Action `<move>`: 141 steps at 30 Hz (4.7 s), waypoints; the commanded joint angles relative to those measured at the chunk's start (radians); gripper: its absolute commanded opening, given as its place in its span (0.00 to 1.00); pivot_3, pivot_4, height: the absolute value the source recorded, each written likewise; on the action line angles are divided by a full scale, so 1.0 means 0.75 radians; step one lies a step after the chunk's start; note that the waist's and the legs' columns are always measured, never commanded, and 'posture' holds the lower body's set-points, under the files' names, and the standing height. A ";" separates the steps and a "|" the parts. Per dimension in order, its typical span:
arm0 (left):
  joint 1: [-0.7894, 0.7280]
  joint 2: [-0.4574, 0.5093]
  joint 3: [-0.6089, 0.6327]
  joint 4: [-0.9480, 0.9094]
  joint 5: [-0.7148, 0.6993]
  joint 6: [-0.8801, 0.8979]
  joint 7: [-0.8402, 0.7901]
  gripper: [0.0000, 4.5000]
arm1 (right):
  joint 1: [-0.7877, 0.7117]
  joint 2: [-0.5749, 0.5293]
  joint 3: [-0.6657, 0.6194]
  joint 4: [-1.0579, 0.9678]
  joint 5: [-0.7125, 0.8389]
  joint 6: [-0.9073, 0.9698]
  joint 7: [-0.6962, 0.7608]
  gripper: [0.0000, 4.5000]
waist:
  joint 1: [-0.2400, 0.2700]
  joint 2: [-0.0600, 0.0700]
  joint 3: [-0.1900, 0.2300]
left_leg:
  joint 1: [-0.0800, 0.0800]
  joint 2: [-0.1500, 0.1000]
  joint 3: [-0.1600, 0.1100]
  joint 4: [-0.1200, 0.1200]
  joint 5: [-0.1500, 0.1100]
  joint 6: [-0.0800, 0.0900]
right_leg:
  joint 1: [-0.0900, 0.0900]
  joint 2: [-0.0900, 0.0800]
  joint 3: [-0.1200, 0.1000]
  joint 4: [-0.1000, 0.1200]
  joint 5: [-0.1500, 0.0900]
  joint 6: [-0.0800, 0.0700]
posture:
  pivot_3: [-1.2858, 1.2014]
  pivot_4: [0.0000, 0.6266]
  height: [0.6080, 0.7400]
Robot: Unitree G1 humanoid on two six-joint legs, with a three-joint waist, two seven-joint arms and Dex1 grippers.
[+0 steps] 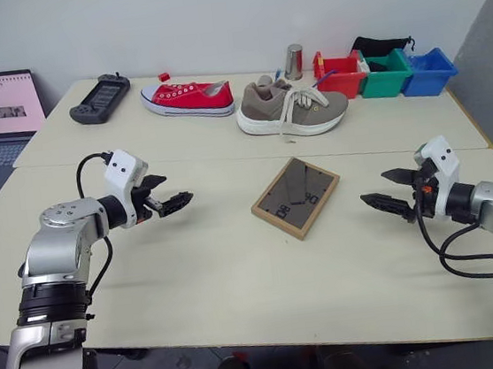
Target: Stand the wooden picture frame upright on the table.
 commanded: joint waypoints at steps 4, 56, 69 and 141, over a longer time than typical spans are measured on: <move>-0.044 0.002 0.015 -0.015 0.003 -0.011 0.015 1.00 | -0.004 0.001 -0.021 -0.030 0.001 -0.025 -0.022 0.99 | 0.000 0.000 0.000 | 0.000 0.000 0.000 0.000 0.000 0.000 | 0.000 0.000 0.000 0.000 0.000 0.000 | 0.52 0.24 1.00; -0.222 -0.517 -0.312 0.251 0.206 -0.226 -0.143 0.01 | -0.372 0.549 0.371 0.444 -0.500 -0.300 -0.470 0.00 | -0.010 0.000 0.000 | -0.003 -0.001 -0.001 0.001 0.001 0.000 | -0.003 0.000 0.000 0.003 0.000 0.000 | 0.52 0.24 1.00; -0.146 -0.424 -0.307 0.074 0.256 -0.137 -0.077 0.01 | -0.301 0.455 0.352 0.382 -0.532 -0.280 -0.388 0.00 | -0.003 0.000 0.000 | -0.003 -0.001 -0.001 0.002 0.000 0.000 | -0.002 0.000 -0.001 0.003 0.000 0.000 | 0.52 0.24 1.00; -0.141 0.007 -0.065 0.171 -0.485 1.241 -0.284 1.00 | -0.305 0.371 0.471 0.323 -0.485 -0.359 0.034 0.00 | -0.040 0.000 0.000 | -0.002 0.001 -0.003 0.001 0.001 0.000 | -0.003 0.000 -0.003 0.004 0.000 0.000 | 0.52 0.24 1.00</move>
